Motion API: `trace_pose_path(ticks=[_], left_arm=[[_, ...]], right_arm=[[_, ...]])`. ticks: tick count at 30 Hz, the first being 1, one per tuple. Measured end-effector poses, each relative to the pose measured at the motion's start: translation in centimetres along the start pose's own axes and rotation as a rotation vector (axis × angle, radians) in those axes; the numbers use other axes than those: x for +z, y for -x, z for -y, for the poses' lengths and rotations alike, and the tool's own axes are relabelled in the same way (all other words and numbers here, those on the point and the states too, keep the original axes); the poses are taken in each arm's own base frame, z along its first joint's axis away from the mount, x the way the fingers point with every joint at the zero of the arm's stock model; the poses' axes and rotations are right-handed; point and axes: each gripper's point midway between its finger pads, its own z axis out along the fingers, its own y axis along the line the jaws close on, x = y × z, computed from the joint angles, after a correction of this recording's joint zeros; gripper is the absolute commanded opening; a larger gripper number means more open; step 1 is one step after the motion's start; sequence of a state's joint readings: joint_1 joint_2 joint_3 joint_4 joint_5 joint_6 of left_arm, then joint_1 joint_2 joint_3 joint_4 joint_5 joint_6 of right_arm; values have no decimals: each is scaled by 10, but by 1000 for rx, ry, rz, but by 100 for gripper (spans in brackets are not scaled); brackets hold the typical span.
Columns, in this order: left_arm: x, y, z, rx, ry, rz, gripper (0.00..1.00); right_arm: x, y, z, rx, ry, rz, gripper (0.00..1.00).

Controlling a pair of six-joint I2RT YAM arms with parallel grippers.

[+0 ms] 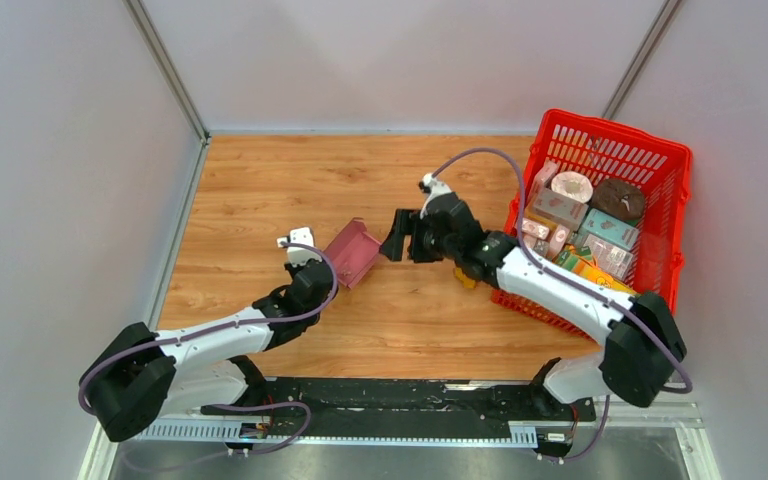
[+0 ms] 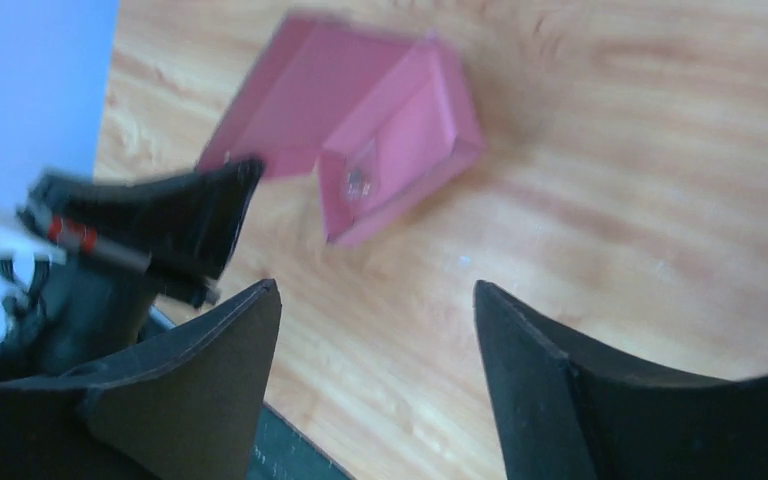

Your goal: Fold the paper box

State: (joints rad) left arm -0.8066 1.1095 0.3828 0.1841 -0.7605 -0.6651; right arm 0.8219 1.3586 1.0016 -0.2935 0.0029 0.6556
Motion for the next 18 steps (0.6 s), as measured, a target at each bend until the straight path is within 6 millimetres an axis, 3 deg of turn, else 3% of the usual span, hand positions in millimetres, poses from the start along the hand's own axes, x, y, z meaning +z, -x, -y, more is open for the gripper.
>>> trace_pose_path(ticks=[5, 9, 11, 13, 18], left_arm=[[0, 0, 2, 36, -15, -4, 0], [-1, -1, 5, 73, -41, -9, 0], [-2, -1, 7, 94, -53, -13, 0], [-2, -1, 8, 118, -67, -19, 0], [-4, 0, 14, 156, -93, -42, 0]], right_arm=[[30, 50, 32, -22, -4, 2, 52], [63, 63, 49, -112, -71, -49, 54], [85, 67, 52, -161, -82, -83, 49], [100, 60, 58, -182, -84, -115, 44], [110, 6, 83, -153, -93, -225, 33]])
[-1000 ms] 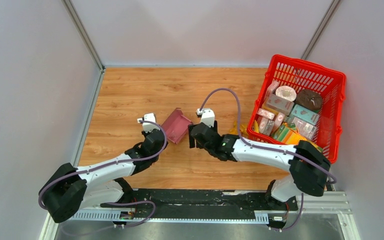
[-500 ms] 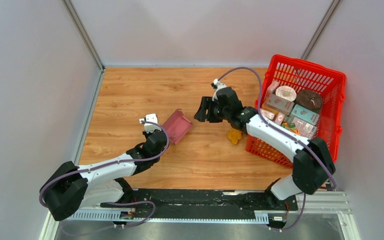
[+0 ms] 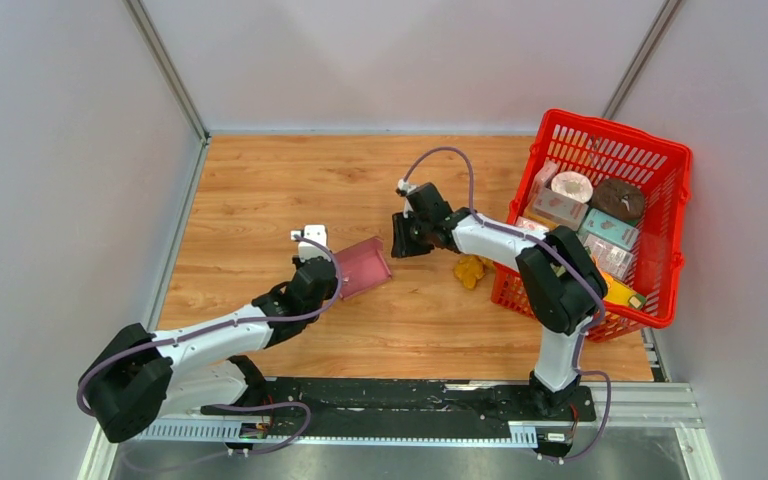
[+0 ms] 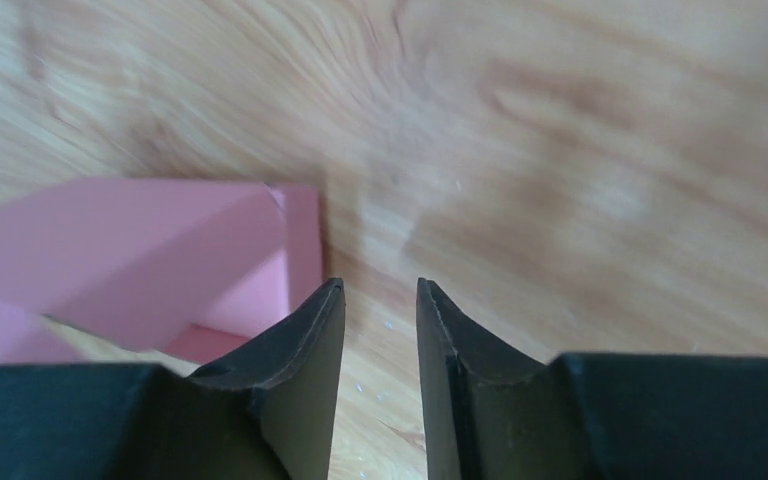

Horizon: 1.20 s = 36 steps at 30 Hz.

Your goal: Fold the paper box

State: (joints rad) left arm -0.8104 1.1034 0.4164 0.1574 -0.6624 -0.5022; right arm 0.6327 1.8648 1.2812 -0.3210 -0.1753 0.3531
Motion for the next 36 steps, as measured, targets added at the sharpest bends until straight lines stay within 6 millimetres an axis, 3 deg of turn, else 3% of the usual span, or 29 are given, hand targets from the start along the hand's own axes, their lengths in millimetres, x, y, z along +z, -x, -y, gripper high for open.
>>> trace_pose_path(ticks=[4, 8, 15, 30, 36], left_arm=[[0, 0, 1, 5, -7, -7, 0], [1, 1, 5, -4, -7, -14, 0], [8, 5, 10, -49, 20, -20, 0], [10, -14, 7, -139, 19, -15, 0], [4, -17, 4, -162, 9, 0, 0]], right_arm=[[10, -40, 8, 42, -4, -53, 30], [14, -56, -4, 76, 43, -47, 25], [15, -65, -24, 122, 92, -1, 22], [10, -68, -23, 174, 47, 42, 23], [9, -70, -20, 164, 21, 43, 29]])
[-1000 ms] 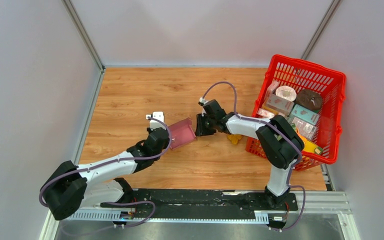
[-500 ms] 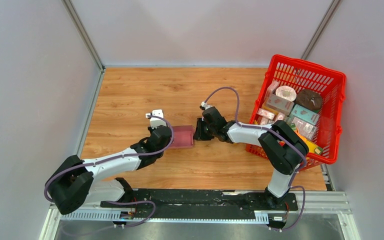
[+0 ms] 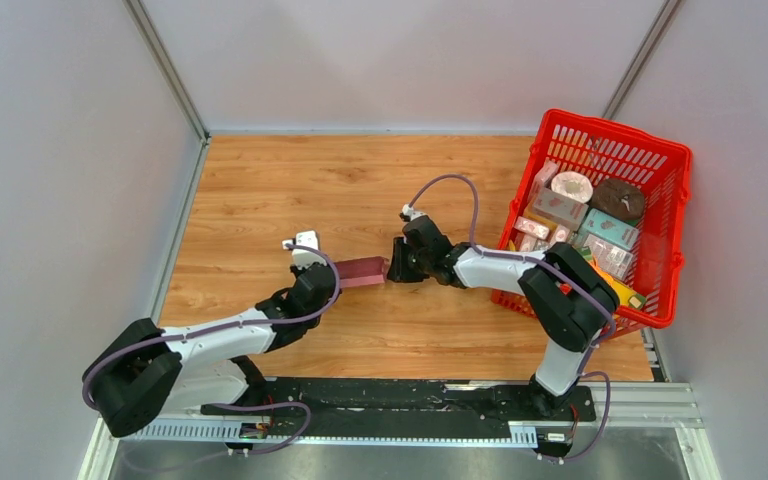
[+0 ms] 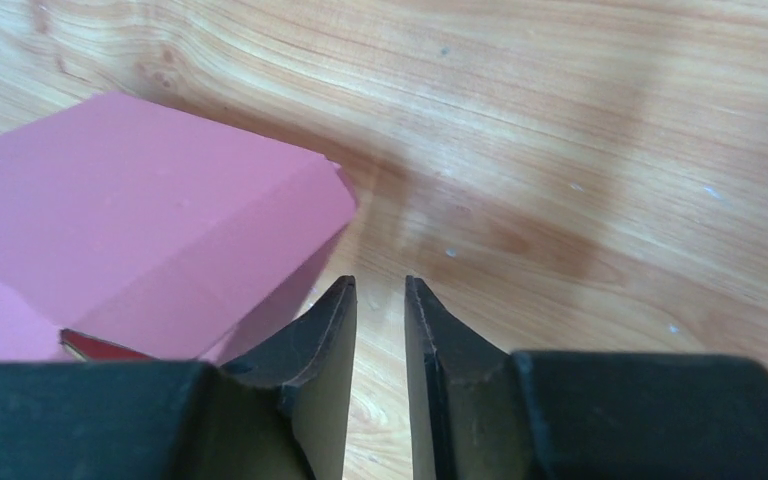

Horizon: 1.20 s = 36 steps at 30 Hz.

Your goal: Fold the paper box

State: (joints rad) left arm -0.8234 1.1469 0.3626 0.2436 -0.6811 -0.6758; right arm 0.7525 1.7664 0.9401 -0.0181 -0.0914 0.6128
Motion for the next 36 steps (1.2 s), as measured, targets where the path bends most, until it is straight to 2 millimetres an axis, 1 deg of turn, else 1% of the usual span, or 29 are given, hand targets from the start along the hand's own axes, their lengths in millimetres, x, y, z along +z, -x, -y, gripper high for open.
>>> trace_pose_path(ticks=[3, 5, 6, 9, 11, 13, 15, 16, 19, 22, 27, 29, 31, 34, 36], left_arm=[[-3, 0, -2, 0, -2, -1, 0], [-4, 0, -2, 1, -3, -1, 0], [-5, 1, -2, 1, -4, -1, 0], [-7, 1, -3, 5, -6, -4, 0], [-8, 1, -3, 7, -6, -5, 0], [-8, 1, -3, 8, -7, -5, 0], [-8, 1, -4, 10, -6, -7, 0], [-8, 1, -4, 11, -6, -8, 0], [-8, 1, -4, 11, -7, -9, 0], [-8, 0, -3, 11, -9, -10, 0], [-8, 0, -3, 12, -9, -11, 0], [-8, 0, -3, 12, -10, -10, 0], [-9, 1, -3, 12, -10, -10, 0], [-9, 1, -3, 12, -10, -10, 0], [-9, 0, -3, 12, -11, -11, 0]], right_arm=[[-8, 1, 8, -46, -46, 2, 29], [-17, 5, 12, -105, -68, 11, 29], [-23, 7, 11, -136, -67, 19, 29], [-40, 21, 1, -222, -33, 75, 35], [-51, 25, -6, -288, -6, 114, 36], [-57, 27, -17, -353, 21, 143, 38], [-57, 29, -27, -407, 44, 168, 38], [-57, 28, -31, -431, 54, 173, 40], [-57, 26, -40, -486, 73, 184, 43], [-55, 30, -46, -529, 71, 220, 44], [-45, 34, -37, -585, 6, 245, 44], [-40, 32, -33, -601, -11, 240, 43], [-37, 31, -31, -614, -16, 235, 38], [-35, 32, -35, -620, -7, 247, 28], [-33, 32, -39, -624, -1, 260, 26]])
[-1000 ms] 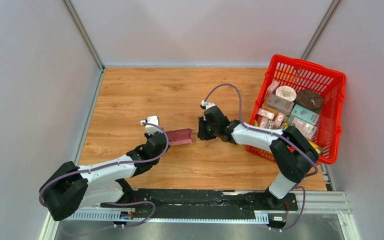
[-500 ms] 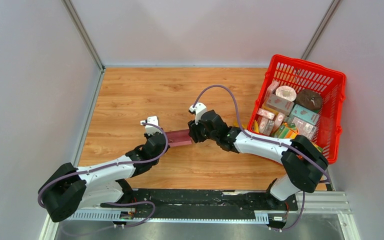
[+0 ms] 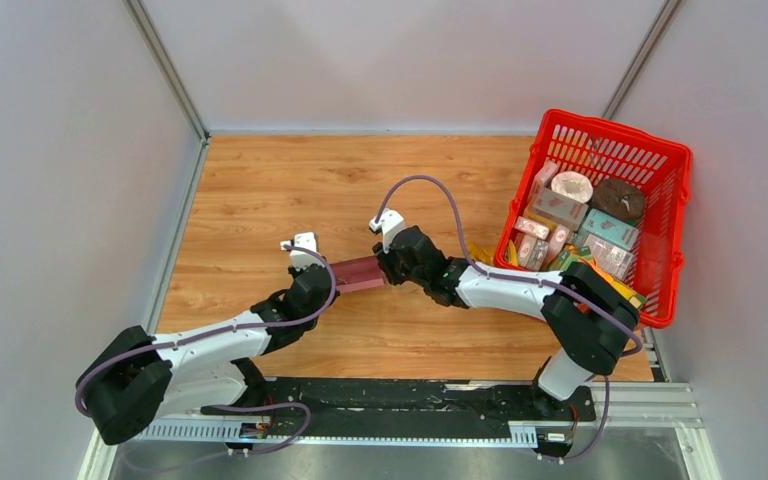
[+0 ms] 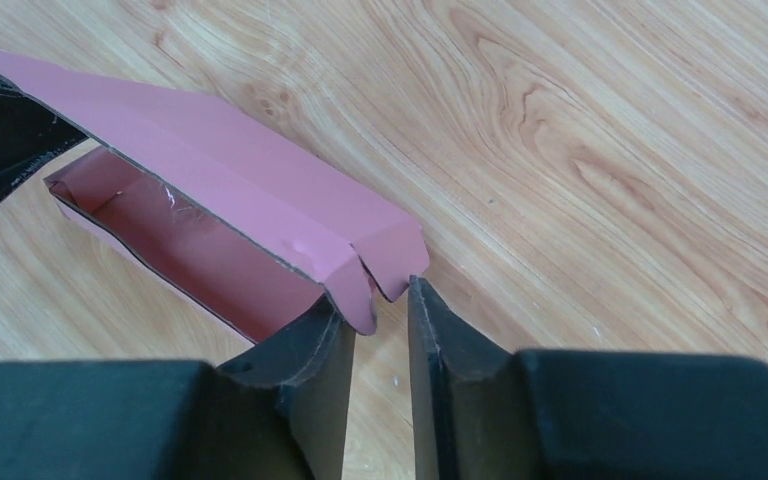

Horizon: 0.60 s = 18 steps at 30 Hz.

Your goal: Fold the paper box

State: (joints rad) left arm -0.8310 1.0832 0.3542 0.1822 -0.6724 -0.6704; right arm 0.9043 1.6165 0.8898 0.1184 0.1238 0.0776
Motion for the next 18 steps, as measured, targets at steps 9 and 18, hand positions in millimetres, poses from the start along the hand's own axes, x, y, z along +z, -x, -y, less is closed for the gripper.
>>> trace_pose_path(ticks=[9, 18], left_arm=[[-1, 3, -1, -3, 5, 9, 0], [-3, 2, 2, -3, -4, 9, 0]], right_arm=[[-1, 1, -9, 28, -72, 22, 0], [3, 3, -10, 196, -182, 5, 0]])
